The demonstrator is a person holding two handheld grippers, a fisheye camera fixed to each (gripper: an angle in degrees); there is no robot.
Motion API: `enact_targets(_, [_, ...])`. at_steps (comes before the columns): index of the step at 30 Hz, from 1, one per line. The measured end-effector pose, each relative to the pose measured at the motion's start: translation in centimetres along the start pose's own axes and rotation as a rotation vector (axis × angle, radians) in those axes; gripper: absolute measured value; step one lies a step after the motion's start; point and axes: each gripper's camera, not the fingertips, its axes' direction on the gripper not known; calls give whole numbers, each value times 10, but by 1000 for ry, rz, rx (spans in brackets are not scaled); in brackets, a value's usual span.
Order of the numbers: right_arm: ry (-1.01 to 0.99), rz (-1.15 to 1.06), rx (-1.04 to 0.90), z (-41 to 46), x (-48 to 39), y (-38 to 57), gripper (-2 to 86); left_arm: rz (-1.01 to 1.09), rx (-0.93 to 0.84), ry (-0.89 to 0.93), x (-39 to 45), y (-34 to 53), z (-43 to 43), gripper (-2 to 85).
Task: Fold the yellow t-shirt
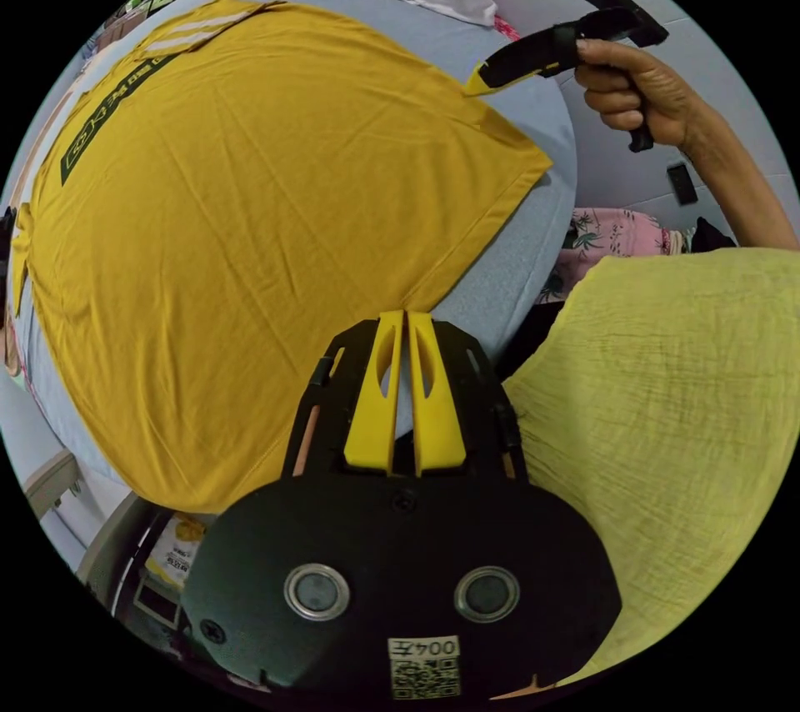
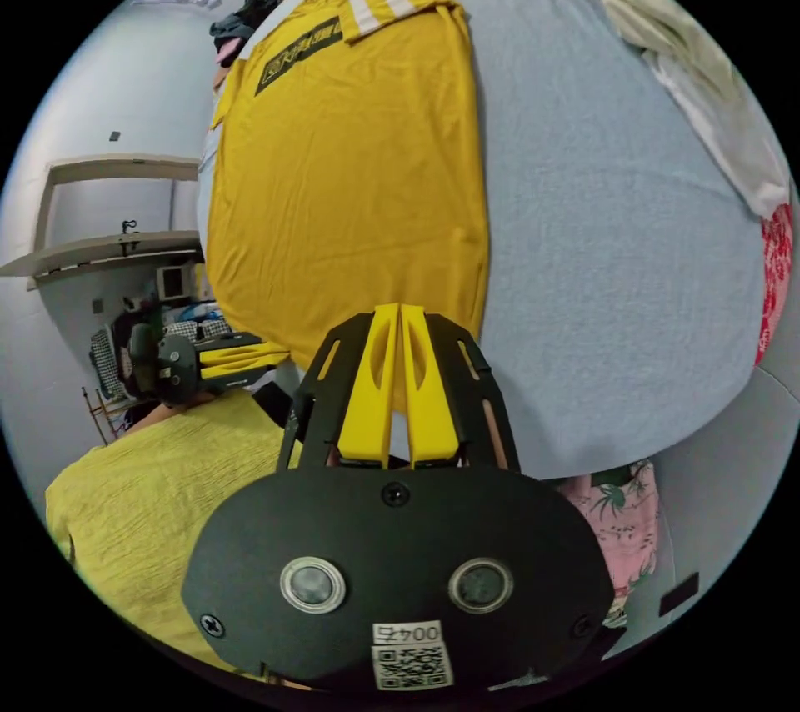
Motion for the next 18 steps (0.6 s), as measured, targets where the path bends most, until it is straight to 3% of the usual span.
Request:
enact_targets(4, [126, 0, -64, 36, 1, -9, -5, -2, 0, -24, -1, 7, -15, 11])
enact_targets(10, [143, -63, -10, 54, -12, -11, -2, -12, 25, -45, -10, 23, -43, 12])
enact_targets(18, [286, -145, 8, 124, -31, -11, 3, -84, 71, 65, -48, 50, -90, 20])
